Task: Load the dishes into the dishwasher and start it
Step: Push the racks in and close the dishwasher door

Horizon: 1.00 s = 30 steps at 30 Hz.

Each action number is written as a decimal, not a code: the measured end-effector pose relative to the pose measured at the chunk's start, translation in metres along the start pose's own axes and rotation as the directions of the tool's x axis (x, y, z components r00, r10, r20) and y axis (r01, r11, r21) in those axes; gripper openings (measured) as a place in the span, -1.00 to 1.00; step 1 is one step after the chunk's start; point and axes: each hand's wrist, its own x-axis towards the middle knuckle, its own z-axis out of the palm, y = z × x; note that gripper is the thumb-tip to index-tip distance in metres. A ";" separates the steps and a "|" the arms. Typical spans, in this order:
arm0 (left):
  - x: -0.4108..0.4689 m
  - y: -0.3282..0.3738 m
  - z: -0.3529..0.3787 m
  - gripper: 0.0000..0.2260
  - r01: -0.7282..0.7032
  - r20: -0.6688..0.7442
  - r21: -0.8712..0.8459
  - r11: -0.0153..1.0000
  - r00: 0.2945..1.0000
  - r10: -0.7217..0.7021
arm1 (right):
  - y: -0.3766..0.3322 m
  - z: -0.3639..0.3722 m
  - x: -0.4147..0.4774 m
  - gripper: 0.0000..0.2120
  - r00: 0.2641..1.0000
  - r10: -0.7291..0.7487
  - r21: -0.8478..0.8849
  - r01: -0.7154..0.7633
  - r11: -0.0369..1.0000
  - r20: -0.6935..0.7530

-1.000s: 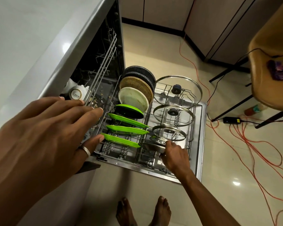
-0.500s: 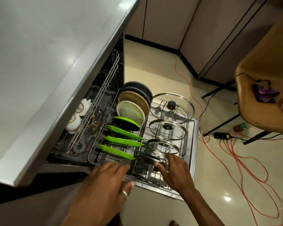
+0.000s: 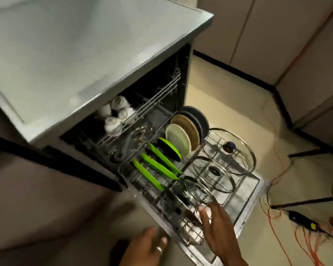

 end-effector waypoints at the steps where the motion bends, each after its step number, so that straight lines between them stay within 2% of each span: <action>1: -0.002 0.015 0.010 -0.59 0.015 0.018 0.048 0.999 1.000 -0.016 | 0.004 -0.009 0.002 -0.37 0.997 -0.071 -0.020 0.072 0.997 0.043; 4: -0.001 0.035 0.052 -0.53 0.001 -0.075 -0.003 1.000 0.997 -0.001 | 0.022 -0.038 0.008 -0.38 0.963 -0.217 -0.138 0.240 0.961 0.159; 7: -0.006 0.058 0.088 -0.58 0.004 -0.186 -0.108 0.994 0.982 -0.024 | 0.039 -0.070 0.012 -0.48 0.920 -0.318 -0.237 0.369 0.898 0.227; 13: -0.007 0.062 0.130 -0.65 0.103 -0.181 -0.293 0.951 0.970 -0.161 | 0.066 -0.096 0.016 -0.65 0.881 -0.317 -0.359 0.439 0.824 0.351; 18: -0.006 0.039 0.164 -0.43 0.212 -0.153 -0.378 0.901 0.946 -0.286 | 0.073 -0.087 0.027 -0.44 0.844 -0.254 -0.471 0.485 0.737 0.472; 22: -0.018 0.033 0.185 -0.30 0.173 -0.160 -0.315 0.933 0.959 -0.232 | 0.075 -0.088 0.040 -0.36 0.826 -0.250 -0.499 0.517 0.696 0.506; 25: -0.019 0.034 0.193 -0.19 0.104 -0.266 -0.220 0.970 0.950 -0.162 | 0.082 -0.089 0.056 -0.33 0.808 -0.257 -0.496 0.541 0.679 0.530; 30: -0.009 0.064 0.229 -0.14 0.087 -0.459 0.095 0.992 0.888 -0.034 | 0.119 -0.084 0.091 -0.28 0.739 -0.322 -0.473 0.642 0.604 0.592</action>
